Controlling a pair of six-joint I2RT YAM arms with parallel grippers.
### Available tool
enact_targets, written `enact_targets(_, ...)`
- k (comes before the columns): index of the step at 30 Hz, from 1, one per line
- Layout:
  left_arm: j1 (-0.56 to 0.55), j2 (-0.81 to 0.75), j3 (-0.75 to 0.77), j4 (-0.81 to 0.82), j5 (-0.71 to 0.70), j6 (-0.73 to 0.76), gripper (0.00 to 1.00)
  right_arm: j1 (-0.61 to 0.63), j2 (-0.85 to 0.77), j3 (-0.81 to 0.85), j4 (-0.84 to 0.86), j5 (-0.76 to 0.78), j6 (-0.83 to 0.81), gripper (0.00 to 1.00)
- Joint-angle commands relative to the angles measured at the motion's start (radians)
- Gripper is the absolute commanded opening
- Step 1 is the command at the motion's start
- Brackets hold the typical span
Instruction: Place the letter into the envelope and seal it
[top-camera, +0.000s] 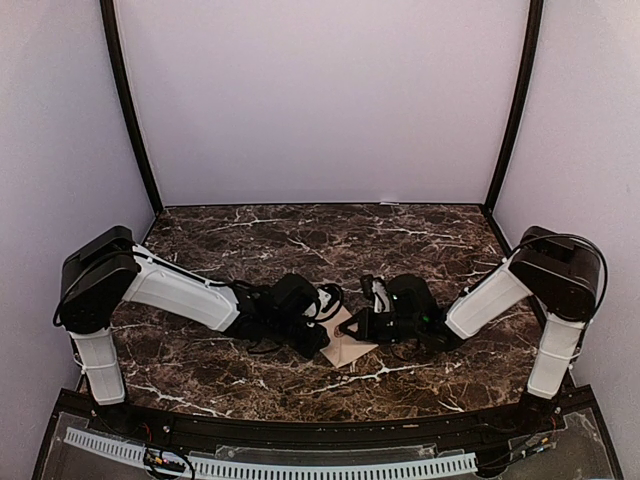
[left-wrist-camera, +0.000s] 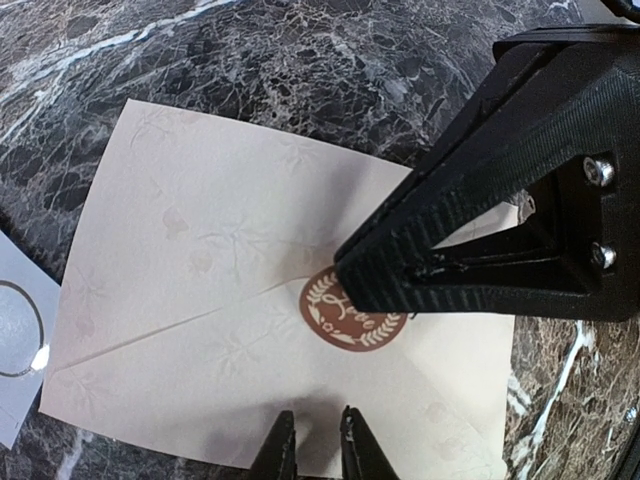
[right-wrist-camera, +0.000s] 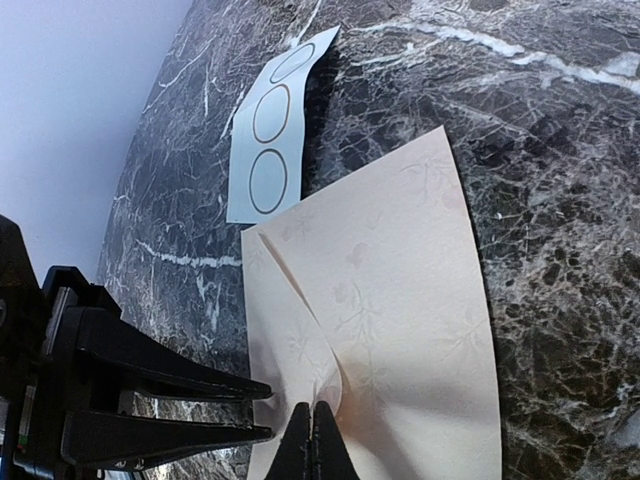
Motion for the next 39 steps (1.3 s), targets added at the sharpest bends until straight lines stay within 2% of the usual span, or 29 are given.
enact_targets(1, 0.002, 0.024, -0.006, -0.137, -0.028, 0.013, 0.16, -0.008, 0.026, 0.017, 0.026, 0.006, -0.008, 0.0)
enact_targets(26, 0.002, 0.002, 0.106, -0.141, -0.066, 0.031, 0.27, -0.009, 0.05, 0.025, 0.039, -0.01, -0.006, 0.0)
enact_targets(32, 0.002, 0.004, 0.115, -0.099, -0.07, 0.033, 0.27, -0.008, 0.055, 0.03, 0.04, -0.012, -0.005, 0.0)
enact_targets(39, 0.002, 0.037, 0.152, -0.079, -0.076, 0.026, 0.22, -0.007, 0.06, 0.038, 0.038, -0.017, -0.007, 0.0)
